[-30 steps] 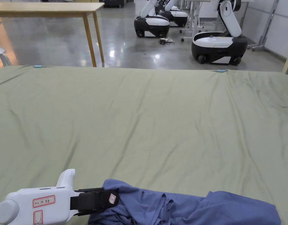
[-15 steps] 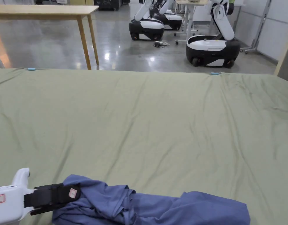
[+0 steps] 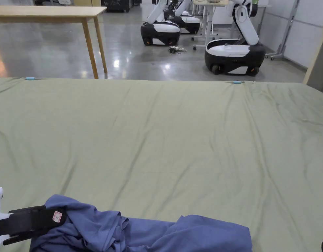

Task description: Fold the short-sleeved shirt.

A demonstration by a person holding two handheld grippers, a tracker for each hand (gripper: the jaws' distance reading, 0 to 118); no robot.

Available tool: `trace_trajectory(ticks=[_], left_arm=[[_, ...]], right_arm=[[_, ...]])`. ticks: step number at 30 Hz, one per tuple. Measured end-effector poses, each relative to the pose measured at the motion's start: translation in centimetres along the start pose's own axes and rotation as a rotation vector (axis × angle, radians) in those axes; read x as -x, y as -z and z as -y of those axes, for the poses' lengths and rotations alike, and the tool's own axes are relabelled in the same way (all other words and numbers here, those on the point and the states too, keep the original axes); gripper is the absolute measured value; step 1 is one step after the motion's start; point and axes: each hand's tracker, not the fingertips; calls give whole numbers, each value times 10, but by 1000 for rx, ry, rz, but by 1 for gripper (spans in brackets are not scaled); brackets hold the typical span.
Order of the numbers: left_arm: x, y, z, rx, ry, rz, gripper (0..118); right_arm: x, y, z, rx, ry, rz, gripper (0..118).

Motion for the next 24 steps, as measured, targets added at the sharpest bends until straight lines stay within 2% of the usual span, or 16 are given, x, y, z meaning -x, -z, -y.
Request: trace_trajectory(ticks=[2, 4, 5, 7, 10, 14, 18, 24], left_arm=[[-37, -2, 0, -9, 47, -19, 16], [-73, 3, -4, 27, 20, -103, 16], [-89, 6, -3, 40, 49, -123, 16], [-120, 17, -2, 29, 137, -142, 16], [-160, 44, 8, 79, 189, -112, 16], [-191, 92, 28, 159, 254, -76, 16], [-214, 153, 53, 250, 256, -39, 16], [-228, 214, 83, 302, 312, -88, 16]], right_arm=[[0, 1, 0, 3, -5, -3, 0], [0, 2, 0, 5, -10, -4, 0], [0, 2, 0, 4, -11, -5, 0], [0, 2, 1, -2, -9, -12, 0], [-1, -1, 4, -7, -1, -14, 0], [-4, -6, 9, -6, 11, -11, 0], [-10, -13, 16, -6, 22, 3, 0], [-20, -19, 23, -11, 52, 18, 0]])
